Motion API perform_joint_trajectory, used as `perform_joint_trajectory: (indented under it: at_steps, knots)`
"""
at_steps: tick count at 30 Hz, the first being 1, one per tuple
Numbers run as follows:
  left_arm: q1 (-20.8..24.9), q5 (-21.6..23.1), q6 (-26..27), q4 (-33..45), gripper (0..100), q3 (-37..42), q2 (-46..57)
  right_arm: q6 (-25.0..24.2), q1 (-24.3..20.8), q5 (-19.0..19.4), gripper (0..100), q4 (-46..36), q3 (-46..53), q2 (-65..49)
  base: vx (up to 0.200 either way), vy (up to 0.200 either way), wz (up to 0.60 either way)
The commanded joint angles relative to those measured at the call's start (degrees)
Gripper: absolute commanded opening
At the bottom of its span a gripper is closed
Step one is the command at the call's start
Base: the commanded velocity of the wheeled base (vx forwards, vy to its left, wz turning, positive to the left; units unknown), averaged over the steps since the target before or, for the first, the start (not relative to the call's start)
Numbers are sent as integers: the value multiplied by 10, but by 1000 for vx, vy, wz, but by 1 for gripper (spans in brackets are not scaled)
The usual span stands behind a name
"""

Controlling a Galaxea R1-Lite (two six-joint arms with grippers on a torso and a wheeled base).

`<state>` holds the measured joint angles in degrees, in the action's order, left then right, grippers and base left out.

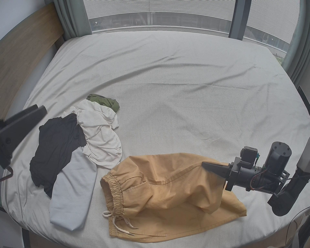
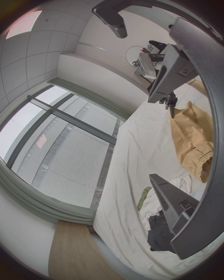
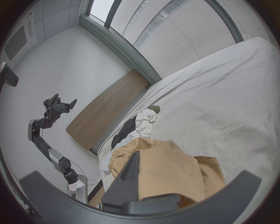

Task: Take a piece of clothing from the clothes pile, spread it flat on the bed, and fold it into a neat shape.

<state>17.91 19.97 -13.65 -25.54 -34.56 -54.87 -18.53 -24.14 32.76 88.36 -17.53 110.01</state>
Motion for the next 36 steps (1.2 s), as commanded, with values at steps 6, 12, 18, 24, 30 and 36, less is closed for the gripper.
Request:
perform_joint_trajectory:
  at_steps: [6, 12, 18, 24, 30, 36]
  knots:
    - [1, 23, -1, -15, 100, 49, -45, -2, 1, 0, 0, 1, -1, -18, 0, 0, 0]
    - [27, 26, -36, -55, 100, 62, -125, -2, 1, -1, 0, 1, -2, -19, 0, 0, 0]
    - [34, 26, -52, -110, 100, 88, -183, -2, 4, -1, 0, 1, -8, -15, 0, 0, 0]
    - [39, 27, -66, -162, 100, 133, -217, -1, 5, -1, 0, 1, -8, -6, 0, 0, 0]
    - [36, 31, -75, -161, 100, 151, -213, -2, 6, -1, 0, 1, -7, -4, 0, 0, 0]
    - [33, 61, -87, -156, 100, 171, -215, -2, 11, 0, 0, 1, -8, 3, 0, 0, 0]
